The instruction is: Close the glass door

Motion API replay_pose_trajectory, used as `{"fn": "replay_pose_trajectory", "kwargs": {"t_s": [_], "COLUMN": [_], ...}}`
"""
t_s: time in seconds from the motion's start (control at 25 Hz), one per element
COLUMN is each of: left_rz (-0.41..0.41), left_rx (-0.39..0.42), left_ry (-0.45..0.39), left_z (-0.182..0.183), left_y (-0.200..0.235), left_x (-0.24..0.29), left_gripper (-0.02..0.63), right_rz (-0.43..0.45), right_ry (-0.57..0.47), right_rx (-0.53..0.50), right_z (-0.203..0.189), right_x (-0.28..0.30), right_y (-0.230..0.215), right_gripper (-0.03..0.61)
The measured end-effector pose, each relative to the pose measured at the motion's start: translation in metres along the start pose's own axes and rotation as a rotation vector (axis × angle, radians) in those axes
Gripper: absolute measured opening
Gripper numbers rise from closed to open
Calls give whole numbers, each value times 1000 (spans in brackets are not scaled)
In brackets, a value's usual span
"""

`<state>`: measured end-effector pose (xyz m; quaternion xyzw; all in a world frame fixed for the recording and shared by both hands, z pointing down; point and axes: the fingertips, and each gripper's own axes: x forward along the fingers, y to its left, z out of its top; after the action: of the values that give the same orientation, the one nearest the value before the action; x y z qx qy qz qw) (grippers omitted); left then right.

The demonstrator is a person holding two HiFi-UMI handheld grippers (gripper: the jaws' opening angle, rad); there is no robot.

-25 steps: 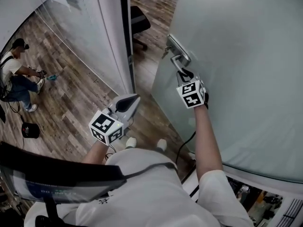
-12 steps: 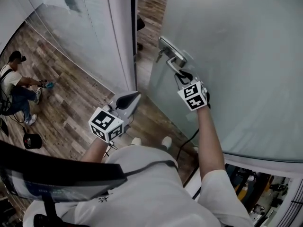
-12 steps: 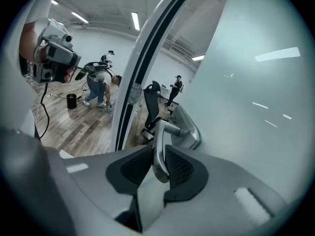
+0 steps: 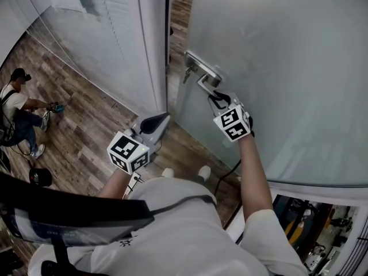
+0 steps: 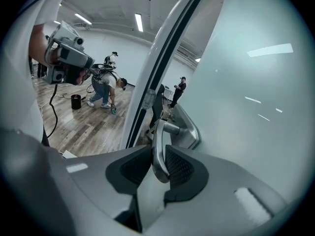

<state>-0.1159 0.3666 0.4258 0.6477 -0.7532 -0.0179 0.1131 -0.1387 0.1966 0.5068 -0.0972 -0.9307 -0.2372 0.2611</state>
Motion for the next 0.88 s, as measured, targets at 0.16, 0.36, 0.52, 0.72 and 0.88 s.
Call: {"fn": "replay_pose_trajectory", "kwargs": {"t_s": [0.16,0.36,0.52,0.72,0.88], "left_rz": [-10,-16,-21,-25,-26], "left_rx": [-2,-4,2,2,1], "left_ry": [-4,-11,-15,-15,-19], "left_z": [-1,0,1,-1,-1], "left_y": [-1,-2,-3,-4,-4], "left_x": [-3,-6,-6,-7,-9], "left_gripper": [6,5,6,5,6], "right_rz": [7,4,14,28,45], "right_ry": [-7,-14,-18,-22,-31], "right_rx": [1,-6,-9,-11,-14], "right_z": [2,5,8,9,11], "right_x": [-5,-12,-18,-23,-27], "right_y": [12,25,34,48,61], "right_gripper": [94,95,95,95,95]}}
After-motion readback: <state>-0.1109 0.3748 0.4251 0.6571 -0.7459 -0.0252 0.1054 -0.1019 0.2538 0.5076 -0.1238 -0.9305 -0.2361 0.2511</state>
